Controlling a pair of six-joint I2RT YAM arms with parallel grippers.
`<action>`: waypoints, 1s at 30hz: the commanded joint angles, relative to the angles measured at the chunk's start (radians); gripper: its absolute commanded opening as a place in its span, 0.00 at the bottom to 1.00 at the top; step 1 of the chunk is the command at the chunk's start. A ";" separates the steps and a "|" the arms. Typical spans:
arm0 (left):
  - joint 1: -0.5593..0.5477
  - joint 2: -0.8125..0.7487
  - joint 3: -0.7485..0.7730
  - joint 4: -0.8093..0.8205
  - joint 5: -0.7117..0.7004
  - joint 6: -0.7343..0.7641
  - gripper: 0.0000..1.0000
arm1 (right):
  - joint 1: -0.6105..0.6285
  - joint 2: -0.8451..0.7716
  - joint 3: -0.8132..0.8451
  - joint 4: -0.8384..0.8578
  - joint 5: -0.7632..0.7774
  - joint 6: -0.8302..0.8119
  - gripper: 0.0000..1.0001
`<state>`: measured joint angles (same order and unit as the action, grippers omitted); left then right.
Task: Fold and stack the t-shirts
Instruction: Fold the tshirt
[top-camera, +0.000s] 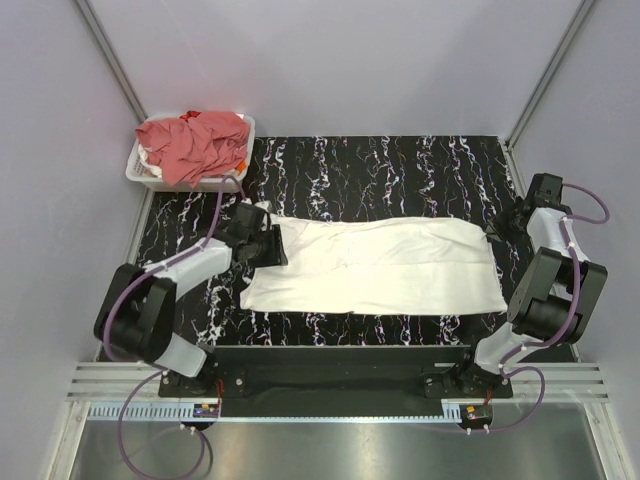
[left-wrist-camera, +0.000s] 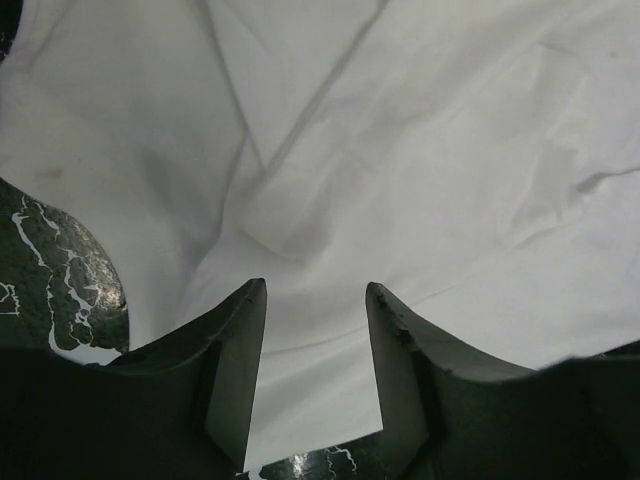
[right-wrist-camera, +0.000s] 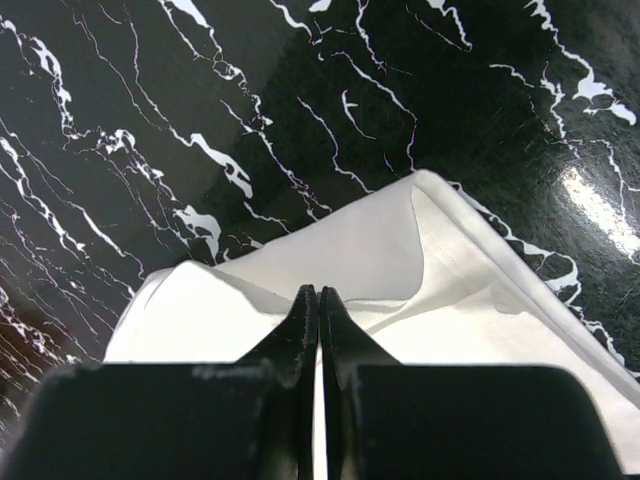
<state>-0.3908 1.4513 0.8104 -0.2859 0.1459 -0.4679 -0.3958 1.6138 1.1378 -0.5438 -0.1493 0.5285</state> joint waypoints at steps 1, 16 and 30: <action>0.000 0.063 0.078 0.011 -0.103 -0.006 0.49 | -0.005 -0.035 0.004 0.024 -0.035 0.001 0.00; 0.000 0.193 0.156 0.004 -0.141 -0.012 0.41 | -0.005 -0.009 0.036 0.024 -0.068 -0.002 0.00; -0.016 0.173 0.171 -0.070 -0.199 -0.026 0.37 | -0.005 0.012 0.042 0.025 -0.075 -0.002 0.00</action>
<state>-0.3943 1.6539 0.9424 -0.3321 0.0158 -0.4881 -0.3958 1.6203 1.1404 -0.5426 -0.2043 0.5282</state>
